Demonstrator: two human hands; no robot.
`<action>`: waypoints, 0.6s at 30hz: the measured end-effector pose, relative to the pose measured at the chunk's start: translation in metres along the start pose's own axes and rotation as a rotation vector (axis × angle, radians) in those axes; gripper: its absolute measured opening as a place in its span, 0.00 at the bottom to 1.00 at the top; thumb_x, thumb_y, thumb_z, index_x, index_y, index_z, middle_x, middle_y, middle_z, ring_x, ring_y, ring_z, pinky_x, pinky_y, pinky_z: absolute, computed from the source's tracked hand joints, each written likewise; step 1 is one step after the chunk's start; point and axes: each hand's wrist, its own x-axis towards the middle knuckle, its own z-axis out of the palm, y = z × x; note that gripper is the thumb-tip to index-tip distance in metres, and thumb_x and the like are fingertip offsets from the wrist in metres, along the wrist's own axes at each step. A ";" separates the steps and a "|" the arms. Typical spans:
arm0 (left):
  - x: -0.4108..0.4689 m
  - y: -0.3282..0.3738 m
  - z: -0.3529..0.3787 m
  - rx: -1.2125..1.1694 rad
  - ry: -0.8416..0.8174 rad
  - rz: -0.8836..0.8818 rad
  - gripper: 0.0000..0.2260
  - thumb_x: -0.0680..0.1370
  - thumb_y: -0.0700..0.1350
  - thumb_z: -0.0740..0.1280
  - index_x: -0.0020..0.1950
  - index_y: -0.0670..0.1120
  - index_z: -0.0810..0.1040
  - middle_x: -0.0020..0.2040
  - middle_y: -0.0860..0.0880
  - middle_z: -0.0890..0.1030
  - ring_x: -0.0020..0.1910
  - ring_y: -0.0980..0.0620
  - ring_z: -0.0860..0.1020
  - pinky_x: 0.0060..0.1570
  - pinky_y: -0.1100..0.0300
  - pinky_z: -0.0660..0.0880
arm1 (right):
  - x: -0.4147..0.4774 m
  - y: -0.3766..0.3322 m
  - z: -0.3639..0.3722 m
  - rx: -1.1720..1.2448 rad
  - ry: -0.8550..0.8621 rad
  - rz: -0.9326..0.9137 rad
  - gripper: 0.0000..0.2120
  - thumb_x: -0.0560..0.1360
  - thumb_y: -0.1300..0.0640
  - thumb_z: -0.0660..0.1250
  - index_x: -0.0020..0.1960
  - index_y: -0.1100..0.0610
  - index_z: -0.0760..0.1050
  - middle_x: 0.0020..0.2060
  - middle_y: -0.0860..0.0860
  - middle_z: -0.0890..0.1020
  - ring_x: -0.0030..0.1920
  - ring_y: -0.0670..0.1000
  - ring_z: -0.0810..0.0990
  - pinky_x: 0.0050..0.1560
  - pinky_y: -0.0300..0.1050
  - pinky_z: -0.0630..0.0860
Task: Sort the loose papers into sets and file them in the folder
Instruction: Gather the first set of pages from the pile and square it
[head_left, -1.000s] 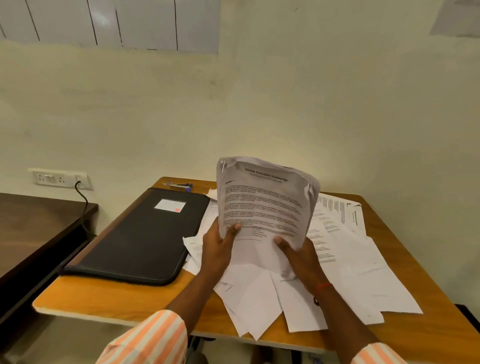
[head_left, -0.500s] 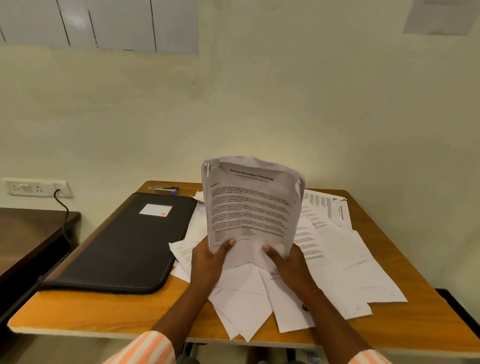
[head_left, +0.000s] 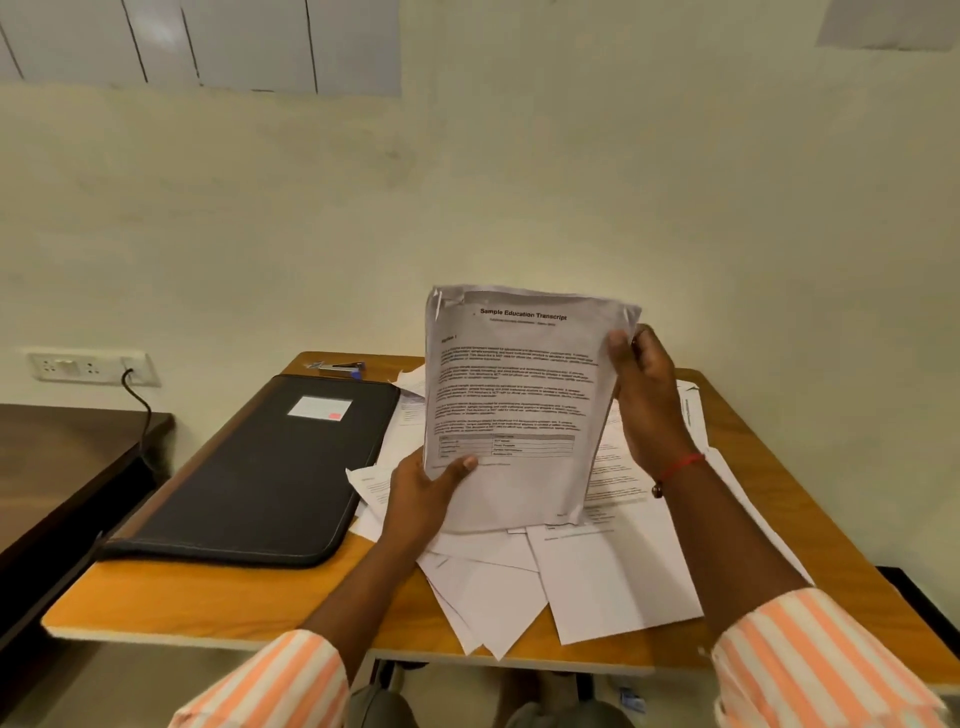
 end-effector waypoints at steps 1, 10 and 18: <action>-0.001 0.001 0.000 -0.001 -0.003 0.002 0.14 0.74 0.54 0.72 0.59 0.58 0.77 0.54 0.60 0.84 0.52 0.56 0.84 0.46 0.63 0.82 | 0.005 -0.007 0.001 -0.005 0.012 -0.033 0.11 0.83 0.49 0.62 0.54 0.57 0.73 0.47 0.52 0.81 0.48 0.50 0.81 0.48 0.47 0.80; -0.005 0.011 0.002 0.015 -0.047 0.038 0.17 0.74 0.58 0.70 0.62 0.60 0.75 0.55 0.60 0.82 0.52 0.55 0.83 0.42 0.65 0.81 | 0.002 -0.017 0.015 -0.109 0.110 -0.177 0.08 0.83 0.54 0.62 0.51 0.57 0.76 0.44 0.47 0.80 0.44 0.45 0.78 0.45 0.43 0.76; 0.047 0.129 0.002 0.002 0.156 0.305 0.08 0.82 0.59 0.61 0.52 0.56 0.74 0.45 0.52 0.81 0.40 0.57 0.83 0.38 0.63 0.81 | 0.000 -0.019 0.019 -0.130 0.133 -0.198 0.09 0.83 0.54 0.62 0.52 0.59 0.76 0.44 0.48 0.80 0.44 0.44 0.78 0.44 0.41 0.76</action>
